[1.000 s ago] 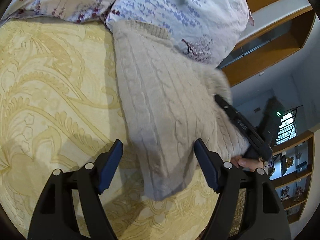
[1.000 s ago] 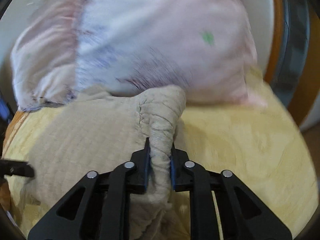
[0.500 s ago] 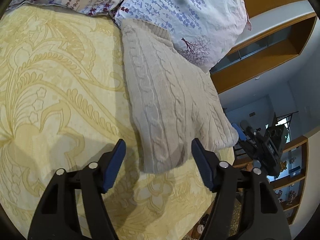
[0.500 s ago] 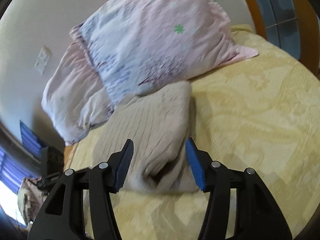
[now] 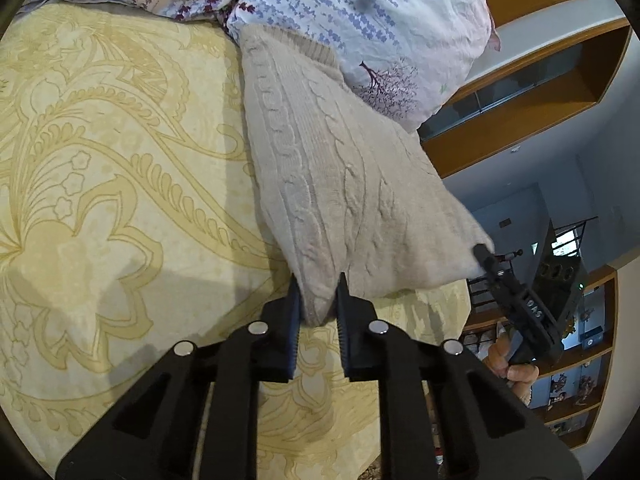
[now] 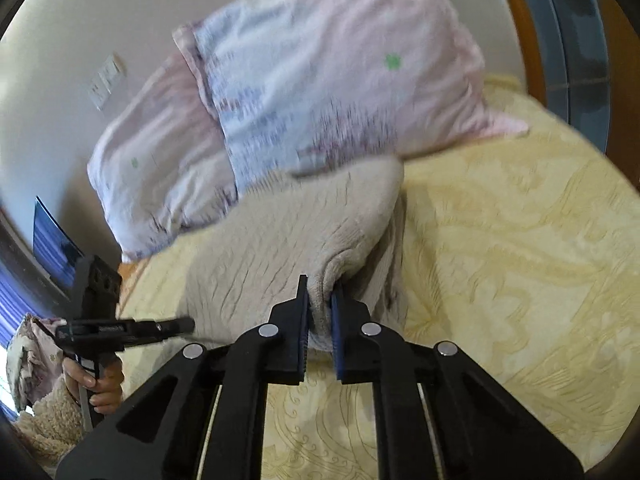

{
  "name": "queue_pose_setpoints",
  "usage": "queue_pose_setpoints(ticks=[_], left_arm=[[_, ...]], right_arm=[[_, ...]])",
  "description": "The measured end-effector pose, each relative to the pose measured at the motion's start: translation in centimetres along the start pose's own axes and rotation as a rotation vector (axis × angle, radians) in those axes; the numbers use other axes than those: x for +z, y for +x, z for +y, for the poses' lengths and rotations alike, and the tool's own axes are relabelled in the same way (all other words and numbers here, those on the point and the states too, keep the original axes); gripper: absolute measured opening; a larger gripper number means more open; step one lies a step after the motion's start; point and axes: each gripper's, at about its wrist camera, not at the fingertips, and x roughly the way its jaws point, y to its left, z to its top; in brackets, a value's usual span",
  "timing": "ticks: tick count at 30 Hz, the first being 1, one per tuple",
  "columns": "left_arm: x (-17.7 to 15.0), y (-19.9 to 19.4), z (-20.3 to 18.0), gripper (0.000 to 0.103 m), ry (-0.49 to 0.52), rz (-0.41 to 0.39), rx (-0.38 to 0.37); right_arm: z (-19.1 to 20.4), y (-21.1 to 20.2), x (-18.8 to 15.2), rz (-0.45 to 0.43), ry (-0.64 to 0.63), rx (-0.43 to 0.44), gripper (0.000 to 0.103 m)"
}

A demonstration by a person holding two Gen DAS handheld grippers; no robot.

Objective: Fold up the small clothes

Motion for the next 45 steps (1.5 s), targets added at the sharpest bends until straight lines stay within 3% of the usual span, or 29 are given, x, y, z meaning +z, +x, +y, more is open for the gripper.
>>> queue_pose_setpoints(ticks=[2,6,10,15,18,19,20,25,30,33,34,35,36,42,45], left_arm=[[-0.2,-0.1,-0.2,0.014,0.014,-0.01,0.0],[-0.9,0.0,0.0,0.013,0.022,-0.003,0.004],[-1.5,0.4,0.4,0.013,0.025,0.009,0.015],[-1.2,0.3,0.2,0.015,0.038,0.018,0.014],[-0.9,-0.9,-0.3,0.024,0.055,0.015,0.012],[-0.4,-1.5,-0.4,0.037,0.052,-0.001,0.003],[-0.1,-2.0,-0.4,0.048,0.046,-0.02,-0.002],[3.0,-2.5,-0.5,0.069,0.022,-0.079,0.034],[5.8,-0.3,-0.8,0.074,0.009,-0.072,0.084],[6.3,0.8,-0.8,0.074,0.003,-0.062,0.104],[6.5,1.2,-0.8,0.074,0.007,-0.062,0.114],[6.5,1.5,-1.0,0.074,0.015,-0.068,0.128],[6.6,1.7,-1.1,0.074,0.025,-0.073,0.139],[7.2,2.7,-2.0,0.076,0.051,-0.087,0.153],[7.5,3.3,-1.8,0.076,0.048,-0.081,0.156]], right_arm=[[0.0,-0.4,-0.2,-0.003,-0.016,-0.012,0.009],[-1.3,1.3,-1.9,0.085,-0.022,-0.112,0.009],[-2.9,2.6,-3.2,0.137,0.014,-0.155,0.009],[-3.2,2.5,-3.0,0.163,0.049,-0.121,0.011],[-3.5,1.4,-2.0,0.152,0.092,-0.089,0.039],[-3.8,0.9,-1.3,0.124,0.109,-0.073,0.049],[-4.0,0.7,-0.7,0.107,0.126,-0.058,0.052],[-5.2,3.2,2.9,0.1,0.224,-0.022,0.052],[-6.7,7.2,5.5,0.134,0.315,-0.004,0.052],[-7.0,9.1,6.2,0.167,0.33,-0.014,0.051],[-6.8,9.6,6.3,0.172,0.313,-0.022,0.04],[-6.5,9.9,6.2,0.174,0.295,-0.02,0.014],[-6.0,10.1,6.3,0.168,0.26,-0.02,0.011],[-2.2,7.4,8.7,-0.038,0.019,-0.085,0.008],[-3.2,9.5,8.3,0.043,0.01,-0.184,0.008]])
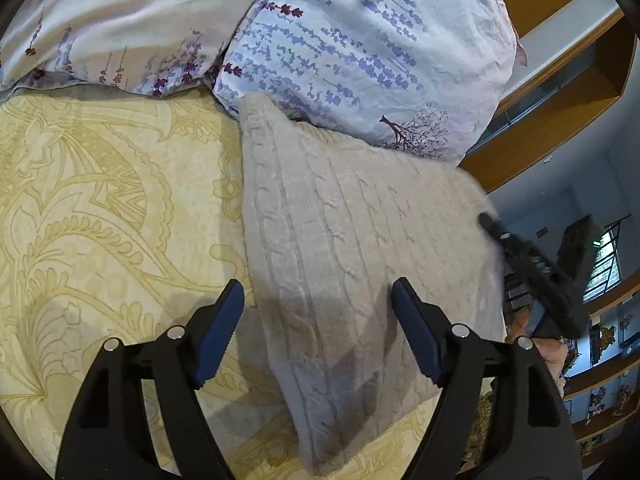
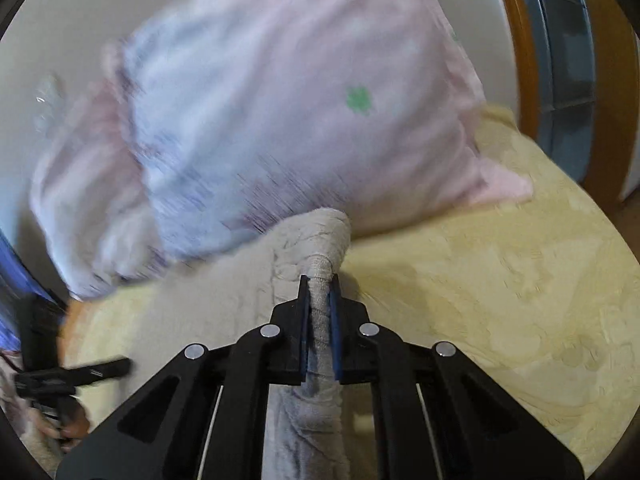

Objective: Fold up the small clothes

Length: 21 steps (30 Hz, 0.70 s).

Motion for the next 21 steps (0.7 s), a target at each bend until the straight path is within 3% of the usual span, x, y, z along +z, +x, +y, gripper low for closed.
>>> queue_pose_setpoints(ticks=[3,8,9,11,13,18,21], left_arm=[[0.0,0.3,0.1,0.077,0.007,0.007,0.007],[0.3,0.4,-0.6,0.078,0.04,-0.006,0.039],[0.3,0.3,-0.7,0.078,0.043,-0.008,0.04],[0.3,0.4,-1.0,0.08,0.045,-0.01,0.039],[0.3,0.4,-1.1,0.081,0.046,-0.005,0.035],[-0.4,0.4,-1.4,0.082,0.063,-0.007,0.06],[-0.6,0.7,-2.0,0.084,0.091,-0.01,0.101]], right_arm=[[-1.7,3.0,-1.5,0.111,0.064,-0.061,0.008],[-1.9,2.9,-1.5,0.121,0.091,-0.066,0.01],[-2.0,2.5,-1.5,0.114,0.1,-0.063,0.011],[-2.4,0.8,-1.6,0.1,0.151,-0.026,0.025],[-2.7,-0.4,-2.1,0.086,0.177,0.008,0.029],[-0.4,-3.9,-3.7,0.003,0.042,0.012,0.029],[1.3,-3.9,-4.4,0.003,-0.032,0.034,0.029]])
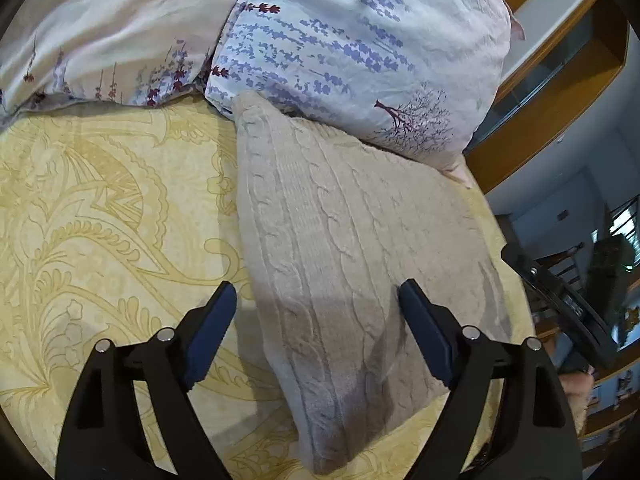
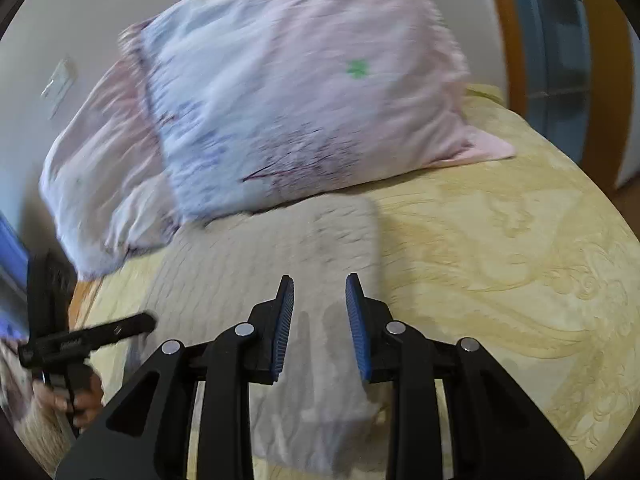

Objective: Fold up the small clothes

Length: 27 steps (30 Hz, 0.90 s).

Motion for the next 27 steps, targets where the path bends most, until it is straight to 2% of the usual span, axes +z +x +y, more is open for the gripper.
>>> queue_pose_setpoints(ticks=[4,7,10,12,13,14,16,21,27], left_arm=[[-0.2,0.5,-0.9,0.086,0.036,0.001,0.048],[-0.2,0.7,-1.2,0.087,0.049,0.003,0.061],[-0.2,0.7,-1.2,0.087,0.044,0.012,0.057],[0.0,0.6,-0.9,0.087,0.029,0.015,0.035],[0.2,0.4,-0.5,0.087,0.005,0.016,0.007],[0.4,0.2,-0.1,0.087,-0.018,0.015,-0.014],[1.0,0.0,1.0,0.087,-0.083,0.015,-0.064],[1.9,0.2,3.2,0.087,-0.198,0.025,-0.124],[2.2,1.7,4.0,0.087,-0.249,0.069,-0.166]], right_arm=[[0.3,3.4,-1.3,0.102,-0.023,-0.078,0.031],[-0.5,3.4,-1.6,0.084,0.005,-0.058,0.032],[-1.8,2.5,-0.7,0.096,0.084,0.006,0.034],[-2.8,1.7,-0.3,0.085,0.151,0.053,0.044],[-3.0,1.3,-0.2,0.078,0.176,0.06,0.058],[-3.6,1.1,0.1,0.068,0.205,0.051,0.066],[-4.5,1.1,0.5,0.076,0.244,0.041,0.067],[-6.4,3.1,0.8,0.176,0.352,0.11,0.067],[-7.0,4.4,1.0,0.227,0.384,0.154,0.067]])
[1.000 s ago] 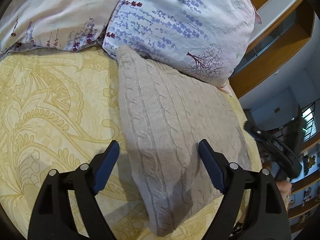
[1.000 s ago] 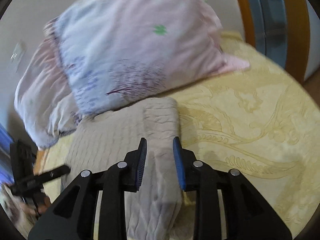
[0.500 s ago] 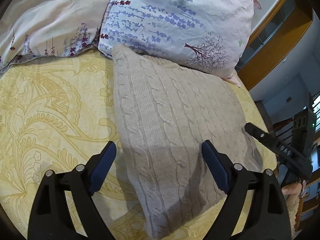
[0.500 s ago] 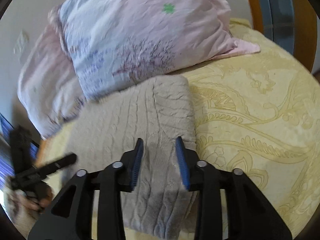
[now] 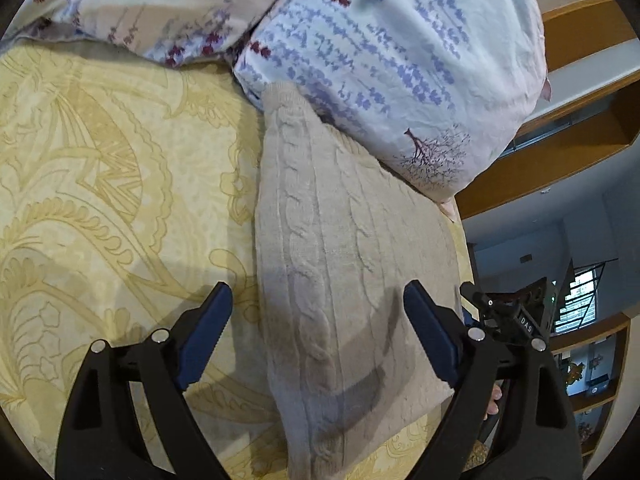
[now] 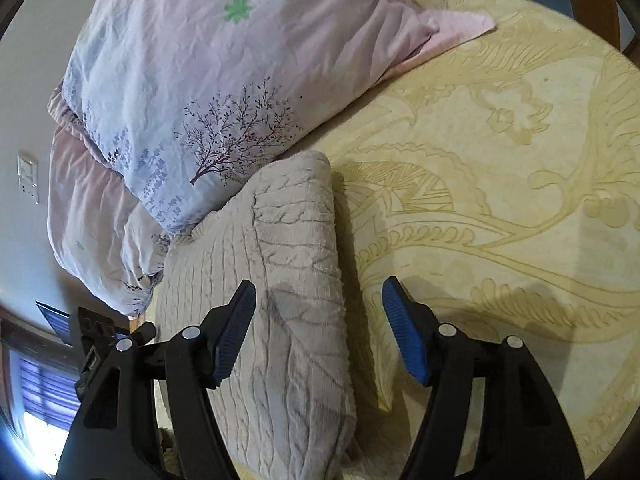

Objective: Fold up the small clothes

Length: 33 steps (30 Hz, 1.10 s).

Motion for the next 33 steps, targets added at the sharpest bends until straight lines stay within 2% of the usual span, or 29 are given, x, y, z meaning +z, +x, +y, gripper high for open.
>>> queue_pose_setpoints(ticks=[5,13,16,18,19,20,23,26,29,33], left_arm=[[0.0,0.6,-0.4,0.087,0.008,0.015,-0.017],[0.4,2.3,-1.6,0.086,0.027,0.025,-0.025],[0.4,2.3,-1.4,0.08,0.012,0.021,-0.032],[0.5,2.4,-1.1,0.075,-0.003,0.02,-0.043],[0.5,2.4,-1.0,0.072,-0.007,0.019,-0.051],[0.4,2.2,-0.8,0.069,-0.011,0.015,-0.058],[0.2,1.7,-0.5,0.057,-0.011,0.004,-0.081],[-0.1,0.8,-0.1,0.043,-0.013,-0.009,-0.116],[-0.5,-0.3,0.3,0.039,-0.011,-0.013,-0.149],[-1.4,-3.2,1.0,0.038,0.03,-0.027,-0.149]], right_arm=[[0.1,0.8,0.3,0.023,-0.008,0.002,0.069],[0.6,1.7,0.5,0.056,-0.042,0.058,0.069],[0.9,2.7,0.3,0.112,-0.044,0.141,0.067],[1.3,2.8,0.0,0.107,-0.067,0.142,0.066],[1.5,2.9,-0.1,0.114,-0.079,0.146,0.061],[1.5,3.2,-0.4,0.133,-0.07,0.175,0.05],[1.1,3.1,-0.9,0.144,-0.035,0.241,0.035],[1.3,2.4,-1.6,0.127,-0.024,0.281,0.033],[2.6,1.4,-2.2,0.109,-0.049,0.297,0.031],[6.5,0.9,-3.6,0.107,-0.147,0.287,0.03]])
